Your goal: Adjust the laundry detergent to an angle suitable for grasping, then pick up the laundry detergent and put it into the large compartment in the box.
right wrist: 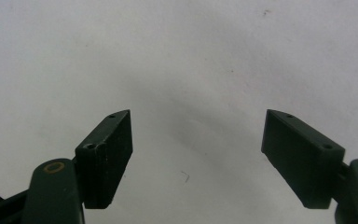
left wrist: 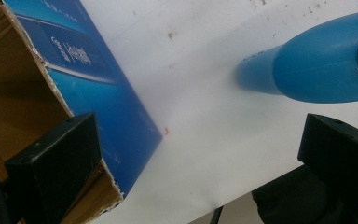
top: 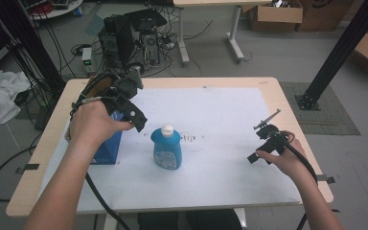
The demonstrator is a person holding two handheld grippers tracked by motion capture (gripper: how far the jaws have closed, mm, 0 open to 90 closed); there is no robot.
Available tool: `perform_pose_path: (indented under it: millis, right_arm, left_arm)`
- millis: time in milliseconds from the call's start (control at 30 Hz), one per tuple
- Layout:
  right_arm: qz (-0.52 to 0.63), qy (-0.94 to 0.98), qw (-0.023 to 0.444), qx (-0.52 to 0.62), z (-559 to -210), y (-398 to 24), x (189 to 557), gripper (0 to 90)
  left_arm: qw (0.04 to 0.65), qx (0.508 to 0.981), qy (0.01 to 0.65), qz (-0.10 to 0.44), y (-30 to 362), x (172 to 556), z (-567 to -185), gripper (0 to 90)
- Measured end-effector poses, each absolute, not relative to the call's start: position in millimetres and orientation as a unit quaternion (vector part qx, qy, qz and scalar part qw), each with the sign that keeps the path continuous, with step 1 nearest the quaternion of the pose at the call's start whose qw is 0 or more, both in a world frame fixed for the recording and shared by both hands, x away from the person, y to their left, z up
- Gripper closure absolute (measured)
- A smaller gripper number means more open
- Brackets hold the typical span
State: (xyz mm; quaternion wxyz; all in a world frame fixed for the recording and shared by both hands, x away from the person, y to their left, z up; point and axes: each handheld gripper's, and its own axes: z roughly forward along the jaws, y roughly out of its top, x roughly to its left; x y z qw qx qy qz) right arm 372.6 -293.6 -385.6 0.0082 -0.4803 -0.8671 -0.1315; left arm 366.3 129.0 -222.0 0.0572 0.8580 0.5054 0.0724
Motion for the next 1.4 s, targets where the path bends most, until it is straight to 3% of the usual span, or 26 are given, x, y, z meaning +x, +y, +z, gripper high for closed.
perform_pose_path:
  millis: [1067,1400]
  right_arm:
    - [-0.135,-0.866,0.01,-0.481,-384.0,-295.2,374.5,22.4]
    - [-0.136,-0.864,0.01,-0.484,-384.2,-298.7,372.1,22.5]
  left_arm:
    - [0.072,0.86,0.499,0.076,132.3,367.8,-217.1,0.1]
    - [0.087,0.882,0.458,0.075,125.9,366.3,-211.4,0.1]
